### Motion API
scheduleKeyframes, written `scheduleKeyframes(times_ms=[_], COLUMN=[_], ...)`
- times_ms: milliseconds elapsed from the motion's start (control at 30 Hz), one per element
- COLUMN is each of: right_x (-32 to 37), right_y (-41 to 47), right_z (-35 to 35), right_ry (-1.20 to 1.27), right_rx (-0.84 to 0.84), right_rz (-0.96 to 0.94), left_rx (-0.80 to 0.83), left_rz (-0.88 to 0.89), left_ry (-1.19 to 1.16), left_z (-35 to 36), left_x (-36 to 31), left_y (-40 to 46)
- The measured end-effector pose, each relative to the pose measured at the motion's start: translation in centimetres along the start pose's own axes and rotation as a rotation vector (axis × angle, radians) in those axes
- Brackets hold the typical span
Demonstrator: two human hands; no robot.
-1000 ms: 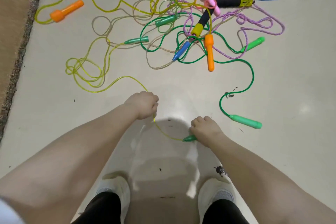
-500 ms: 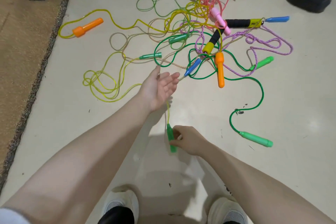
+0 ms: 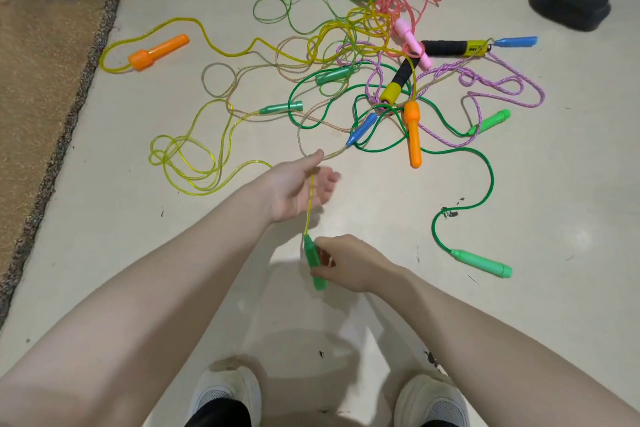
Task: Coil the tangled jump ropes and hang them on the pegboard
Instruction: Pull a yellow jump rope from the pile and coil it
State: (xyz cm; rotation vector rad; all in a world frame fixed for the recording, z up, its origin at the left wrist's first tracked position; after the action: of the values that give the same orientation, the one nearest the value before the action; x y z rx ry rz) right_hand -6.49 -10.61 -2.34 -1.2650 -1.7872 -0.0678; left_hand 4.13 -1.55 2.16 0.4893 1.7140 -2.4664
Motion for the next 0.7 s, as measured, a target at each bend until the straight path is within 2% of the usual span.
scheduleKeyframes(times_ms=[33,100,167,233,300,367,467,600,700], right_x=[-0.4,-1.4,-1.9,-1.5,-0.8,-0.2,0.6,1.0,1.4], right_y=[0.1,0.4,0.3,0.0,-0.3,-0.5,-0.4,-0.9,-1.4], right_z=[0.0,-0.9,-3.0,-5.6,-7.3,-7.9,-7.9,-8.0,-8.2], right_ry=[0.004,0.107,0.353,0.473,0.556,0.779,0.932,1.185,1.311], right_rx=[0.011,-0.062,-0.274,-0.422,-0.434,-0.381,-0.330,-0.241,-0.102], right_rz=[0.021,0.113,0.208,0.126,-0.051,-0.143,-0.224,-0.215,-0.066], left_rx=[-0.040,-0.123,-0.066,0.051,0.126,0.210,0.338,0.574,0.667], left_rz=[0.055,0.156,0.189,0.196,0.229,0.260,0.312,0.283,0.282], left_ry=[0.052,0.337,0.626,0.736,0.719,0.697,0.597,0.275,0.132], left_z=[0.1,0.5,1.1,1.5,1.7,1.8,2.1,1.7,1.1], left_x=[-0.3,-0.3,0.3,0.6,-0.3,-1.2,-1.4,-0.7,-0.5], left_y=[-0.2,-1.0,-1.8,-2.5,-3.3,-4.1,-4.8,-4.6,-4.2])
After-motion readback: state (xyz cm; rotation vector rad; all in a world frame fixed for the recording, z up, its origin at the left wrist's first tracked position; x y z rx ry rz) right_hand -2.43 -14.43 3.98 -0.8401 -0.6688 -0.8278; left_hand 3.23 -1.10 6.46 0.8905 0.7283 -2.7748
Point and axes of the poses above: each hand's wrist, its own y-axis towards the middle knuckle, its own z-axis out of the palm, x = y × z, the point moved 2 cm from there along y, towards the middle knuckle, and after that the axes turned 12 degrees about -z, right-handed, at the moved point
